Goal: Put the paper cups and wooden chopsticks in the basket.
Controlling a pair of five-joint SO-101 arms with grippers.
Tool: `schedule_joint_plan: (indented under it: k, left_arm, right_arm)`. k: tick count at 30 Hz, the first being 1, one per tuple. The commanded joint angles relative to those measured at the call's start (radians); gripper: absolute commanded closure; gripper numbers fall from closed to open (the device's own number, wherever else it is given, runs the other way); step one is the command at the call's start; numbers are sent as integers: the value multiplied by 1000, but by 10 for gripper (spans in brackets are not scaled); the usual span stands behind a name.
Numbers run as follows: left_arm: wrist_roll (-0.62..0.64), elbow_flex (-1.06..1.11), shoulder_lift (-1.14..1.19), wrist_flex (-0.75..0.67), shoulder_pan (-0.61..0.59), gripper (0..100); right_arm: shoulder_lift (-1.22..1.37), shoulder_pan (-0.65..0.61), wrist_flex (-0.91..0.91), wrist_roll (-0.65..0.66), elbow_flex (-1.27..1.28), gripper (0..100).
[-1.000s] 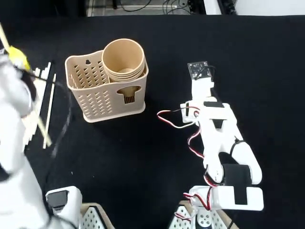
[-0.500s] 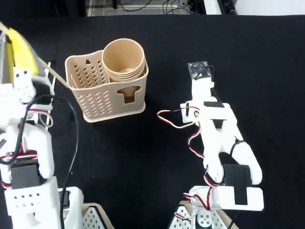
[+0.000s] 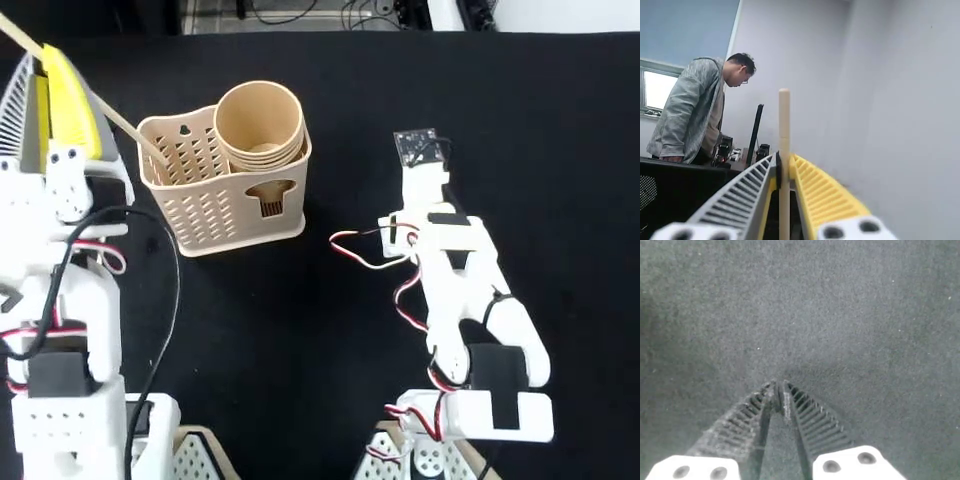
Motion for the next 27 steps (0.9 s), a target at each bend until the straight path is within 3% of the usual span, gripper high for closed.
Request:
schedule_joint_plan:
  k: [1,7,10,15,20,27]
  left_arm:
    - [0,22,118,-21,7,971]
    - [0,51,244,15,7,931]
    - [5,13,244,172,8,804]
    - [-14,-133,247,410,-1,795]
    - [-126,-309,255,697,-4,795]
    - [-261,-472,281,1092,-222,796]
  right_arm:
    - [-19,-8,-15,0,-4,985]
    - [-19,-8,-15,0,-5,985]
    - [-19,-8,-15,0,-5,985]
    - [-19,-8,-15,0,-5,985]
    - [-19,-8,-15,0,-5,985]
    - [-19,-8,-15,0,-5,985]
